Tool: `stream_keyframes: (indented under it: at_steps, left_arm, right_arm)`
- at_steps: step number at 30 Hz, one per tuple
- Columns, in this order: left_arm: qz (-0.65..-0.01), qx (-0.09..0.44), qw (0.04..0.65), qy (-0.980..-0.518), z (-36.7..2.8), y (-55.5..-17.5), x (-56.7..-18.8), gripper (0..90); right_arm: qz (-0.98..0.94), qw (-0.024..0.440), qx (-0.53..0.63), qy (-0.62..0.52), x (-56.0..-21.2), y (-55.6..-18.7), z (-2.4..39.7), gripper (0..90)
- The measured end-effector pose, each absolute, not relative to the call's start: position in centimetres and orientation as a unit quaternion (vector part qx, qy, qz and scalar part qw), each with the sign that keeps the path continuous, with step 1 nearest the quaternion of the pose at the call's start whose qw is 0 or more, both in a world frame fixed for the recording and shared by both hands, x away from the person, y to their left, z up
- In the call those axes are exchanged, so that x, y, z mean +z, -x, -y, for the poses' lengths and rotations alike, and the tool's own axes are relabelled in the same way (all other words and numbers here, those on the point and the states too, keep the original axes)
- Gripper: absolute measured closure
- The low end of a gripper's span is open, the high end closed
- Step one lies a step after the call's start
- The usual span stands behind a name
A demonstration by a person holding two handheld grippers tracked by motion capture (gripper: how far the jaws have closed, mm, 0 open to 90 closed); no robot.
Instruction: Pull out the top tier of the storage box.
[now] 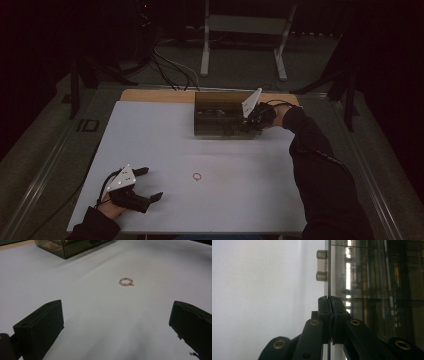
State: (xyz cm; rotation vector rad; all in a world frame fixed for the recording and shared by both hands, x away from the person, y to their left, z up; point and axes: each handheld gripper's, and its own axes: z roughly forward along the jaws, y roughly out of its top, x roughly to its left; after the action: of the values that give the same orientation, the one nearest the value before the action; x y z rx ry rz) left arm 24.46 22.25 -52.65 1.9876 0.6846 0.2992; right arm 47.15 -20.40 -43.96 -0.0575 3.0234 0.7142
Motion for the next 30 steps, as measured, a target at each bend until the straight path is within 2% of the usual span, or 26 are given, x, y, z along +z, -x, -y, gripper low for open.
stream_keyframes:
  at_steps: [30]
  left_arm:
    - [-0.280, 0.123, 0.485, -0.819, -22.1, -24.4, -52.7, 1.0]
  right_arm:
    - [-0.972, 0.023, 0.232, 0.032, -44.4, -44.0, 20.5, 89.4]
